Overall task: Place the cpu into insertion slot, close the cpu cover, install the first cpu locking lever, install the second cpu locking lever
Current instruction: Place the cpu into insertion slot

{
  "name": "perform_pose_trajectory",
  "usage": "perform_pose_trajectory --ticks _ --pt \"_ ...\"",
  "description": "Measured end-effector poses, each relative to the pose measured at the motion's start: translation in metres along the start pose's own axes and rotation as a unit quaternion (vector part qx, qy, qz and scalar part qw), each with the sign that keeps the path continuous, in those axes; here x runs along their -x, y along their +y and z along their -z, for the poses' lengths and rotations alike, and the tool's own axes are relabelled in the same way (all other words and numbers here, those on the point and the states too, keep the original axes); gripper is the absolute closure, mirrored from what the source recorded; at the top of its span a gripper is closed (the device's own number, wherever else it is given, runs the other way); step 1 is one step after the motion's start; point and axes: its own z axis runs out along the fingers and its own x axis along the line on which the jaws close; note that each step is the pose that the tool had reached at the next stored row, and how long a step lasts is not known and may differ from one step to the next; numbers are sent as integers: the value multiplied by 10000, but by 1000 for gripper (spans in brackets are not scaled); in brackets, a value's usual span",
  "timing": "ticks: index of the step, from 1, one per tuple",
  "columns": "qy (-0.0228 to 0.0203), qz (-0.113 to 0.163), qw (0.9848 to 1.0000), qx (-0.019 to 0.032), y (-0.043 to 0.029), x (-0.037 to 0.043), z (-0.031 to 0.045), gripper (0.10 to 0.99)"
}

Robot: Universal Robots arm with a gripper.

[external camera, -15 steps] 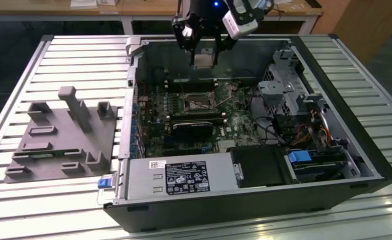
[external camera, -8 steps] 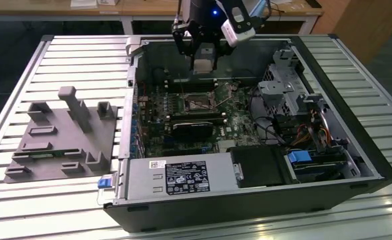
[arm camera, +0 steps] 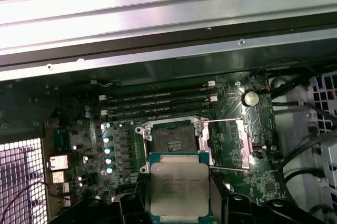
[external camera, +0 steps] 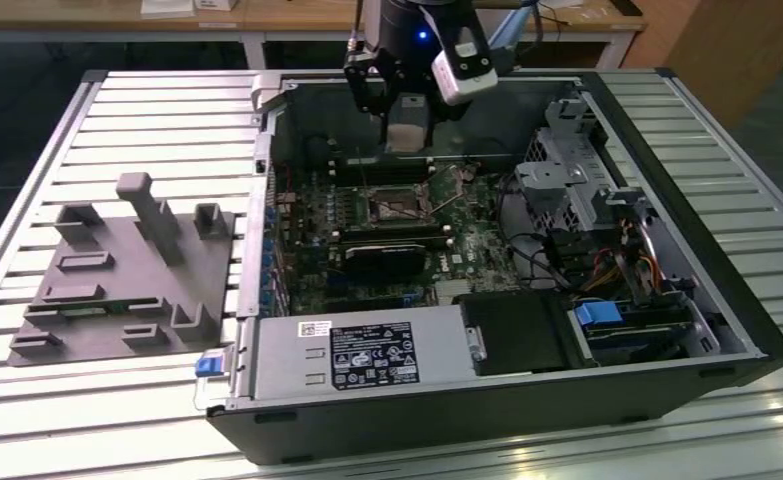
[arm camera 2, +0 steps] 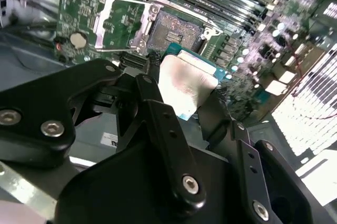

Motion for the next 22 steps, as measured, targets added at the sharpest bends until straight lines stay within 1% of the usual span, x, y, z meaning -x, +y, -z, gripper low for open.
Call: perform_pose_trajectory --ticks 3,5,8,11,14,17,19,22 --pt "-24 -268 9996 4 -1 0 -11 549" --pt "-41 -455 9990 9 -2 0 -18 549" --pt "-65 -724 9974 14 -2 1 -27 549" --pt "-89 -992 9950 19 -3 1 -36 549" --pt "-114 -1266 9919 25 -4 1 -45 549" --pt "-137 -1532 9881 30 -5 1 -54 549" --pt "-154 -1714 9851 33 -5 1 -61 549" --pt "-177 -1979 9801 38 -6 1 -70 549"
